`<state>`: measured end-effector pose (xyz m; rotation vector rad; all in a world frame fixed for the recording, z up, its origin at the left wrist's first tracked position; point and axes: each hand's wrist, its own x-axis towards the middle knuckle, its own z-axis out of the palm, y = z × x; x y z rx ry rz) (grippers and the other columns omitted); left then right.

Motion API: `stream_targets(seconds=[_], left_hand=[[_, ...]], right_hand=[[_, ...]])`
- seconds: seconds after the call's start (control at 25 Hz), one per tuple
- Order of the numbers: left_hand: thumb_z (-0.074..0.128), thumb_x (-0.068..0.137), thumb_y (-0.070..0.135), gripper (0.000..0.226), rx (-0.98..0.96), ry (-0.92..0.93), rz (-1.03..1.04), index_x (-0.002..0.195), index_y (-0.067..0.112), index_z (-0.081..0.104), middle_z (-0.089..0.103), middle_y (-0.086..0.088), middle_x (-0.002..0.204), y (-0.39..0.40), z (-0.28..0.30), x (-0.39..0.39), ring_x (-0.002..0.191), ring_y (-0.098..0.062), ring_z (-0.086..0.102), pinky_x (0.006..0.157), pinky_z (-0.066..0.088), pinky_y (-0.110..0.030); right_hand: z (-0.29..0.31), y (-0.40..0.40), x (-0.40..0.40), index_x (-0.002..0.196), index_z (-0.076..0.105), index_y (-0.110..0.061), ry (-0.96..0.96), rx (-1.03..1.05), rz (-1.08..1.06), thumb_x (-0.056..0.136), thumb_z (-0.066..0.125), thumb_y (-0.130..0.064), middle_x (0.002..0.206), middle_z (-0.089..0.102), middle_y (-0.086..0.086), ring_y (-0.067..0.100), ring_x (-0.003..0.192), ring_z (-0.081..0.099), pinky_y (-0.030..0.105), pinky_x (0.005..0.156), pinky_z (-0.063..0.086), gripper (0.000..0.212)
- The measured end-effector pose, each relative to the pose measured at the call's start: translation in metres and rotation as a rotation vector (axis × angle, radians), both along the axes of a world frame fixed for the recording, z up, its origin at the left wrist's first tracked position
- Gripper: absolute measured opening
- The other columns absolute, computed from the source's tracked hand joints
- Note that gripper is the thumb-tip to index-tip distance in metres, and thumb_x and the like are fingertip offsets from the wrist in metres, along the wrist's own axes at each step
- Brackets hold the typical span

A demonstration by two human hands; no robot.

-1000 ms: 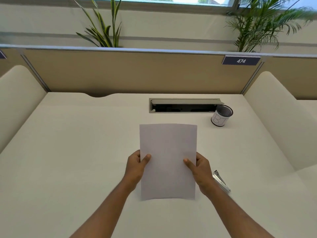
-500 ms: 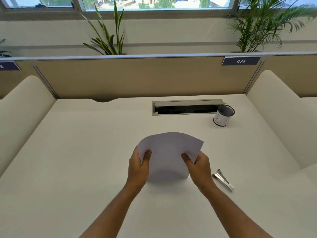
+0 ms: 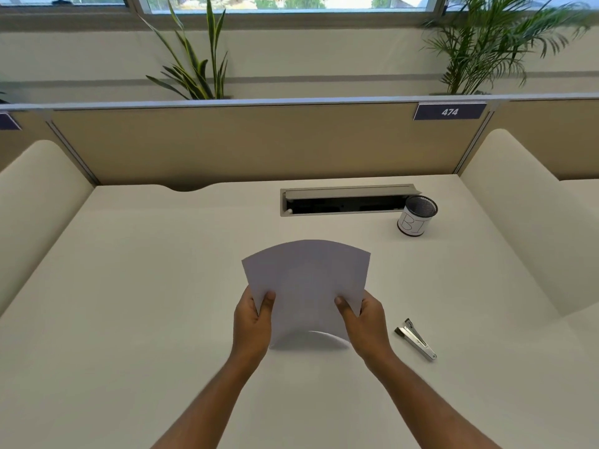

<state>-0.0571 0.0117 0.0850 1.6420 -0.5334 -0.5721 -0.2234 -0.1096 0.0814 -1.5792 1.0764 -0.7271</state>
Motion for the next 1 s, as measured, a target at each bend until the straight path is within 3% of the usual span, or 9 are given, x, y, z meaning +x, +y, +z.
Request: stream_targets(seconds=[0.16,0.28,0.4,0.52,0.64,0.68,0.84,0.92,1.0], left_hand=[[0.049,0.104,0.024,0.023,0.008,-0.042,-0.015,0.122,0.017,0.061,0.072,0.000,0.108,-0.003,-0.002,0.000,0.098,-0.015,0.069,0.082,0.058,-0.032],[0.048,0.103,0.010,0.014,0.051,-0.261,-0.027,0.099,0.016,0.060,0.067,-0.001,0.084,-0.005,0.013,0.010,0.073,-0.015,0.061,0.062,0.049,-0.025],[0.049,0.099,0.002,0.018,0.103,-0.573,-0.135,0.089,0.015,0.057,0.061,0.000,0.072,-0.009,0.031,0.033,0.060,-0.013,0.054,0.052,0.041,-0.023],[0.055,0.095,0.004,0.012,0.196,-0.834,-0.264,0.095,0.014,0.062,0.069,-0.002,0.077,-0.019,0.043,0.042,0.064,-0.020,0.062,0.055,0.048,-0.031],[0.062,0.092,0.011,0.011,0.176,-0.998,-0.272,0.100,0.019,0.064,0.074,0.000,0.078,-0.021,0.046,0.035,0.064,-0.023,0.065,0.058,0.045,-0.028],[0.066,0.090,0.015,0.015,0.152,-0.995,-0.208,0.105,0.021,0.064,0.075,0.003,0.086,-0.017,0.044,0.034,0.072,-0.022,0.068,0.067,0.048,-0.029],[0.087,0.074,0.026,0.085,0.125,-0.498,0.211,0.144,0.019,0.041,0.048,0.003,0.146,0.018,0.015,0.053,0.133,-0.012,0.045,0.112,0.035,-0.033],[0.088,0.072,0.027,0.097,0.054,-0.047,0.161,0.150,0.025,0.031,0.041,0.004,0.154,0.030,0.002,0.061,0.140,-0.013,0.041,0.113,0.038,-0.034],[0.089,0.072,0.030,0.082,-0.039,0.230,0.035,0.141,0.024,0.046,0.060,0.006,0.139,0.030,-0.005,0.062,0.128,-0.016,0.058,0.093,0.052,-0.025]], right_hand=[[-0.002,0.003,-0.001,0.098,0.066,-0.040,-0.017,0.050,-0.003,0.097,0.068,-0.017,0.100,0.076,-0.009,0.015,0.096,0.073,0.037,0.084,0.059,0.023],[0.013,-0.006,-0.002,0.131,0.054,-0.029,-0.185,0.090,-0.056,0.086,0.081,-0.017,0.123,0.069,-0.007,0.017,0.115,0.068,0.032,0.092,0.056,0.053],[0.041,-0.027,-0.006,0.147,0.040,-0.023,-0.069,-0.262,-0.089,0.076,0.090,-0.021,0.143,0.054,-0.005,0.010,0.128,0.056,0.025,0.104,0.045,0.087],[0.063,-0.045,-0.002,0.132,0.061,-0.022,0.167,-0.563,0.117,0.079,0.084,-0.024,0.130,0.066,-0.009,0.007,0.117,0.060,0.023,0.100,0.046,0.058],[0.060,-0.052,0.005,0.095,0.076,-0.020,0.244,-0.467,0.313,0.086,0.073,-0.013,0.084,0.076,-0.009,0.013,0.073,0.067,0.031,0.067,0.049,0.011],[0.053,-0.053,0.003,0.086,0.076,-0.019,0.207,-0.405,0.301,0.087,0.071,-0.008,0.076,0.074,-0.009,0.014,0.067,0.065,0.032,0.063,0.049,0.012],[0.032,-0.050,-0.019,0.084,0.080,-0.017,-0.002,-0.106,0.192,0.092,0.067,0.003,0.089,0.080,-0.004,0.008,0.080,0.073,0.018,0.068,0.053,0.025],[0.027,-0.048,-0.026,0.088,0.080,-0.017,-0.063,0.030,0.183,0.093,0.070,-0.001,0.093,0.080,0.005,0.009,0.079,0.071,0.019,0.068,0.053,0.019],[0.024,-0.045,-0.027,0.094,0.080,-0.019,-0.099,0.125,0.172,0.091,0.073,-0.005,0.095,0.080,0.008,0.013,0.082,0.072,0.022,0.069,0.056,0.016]])
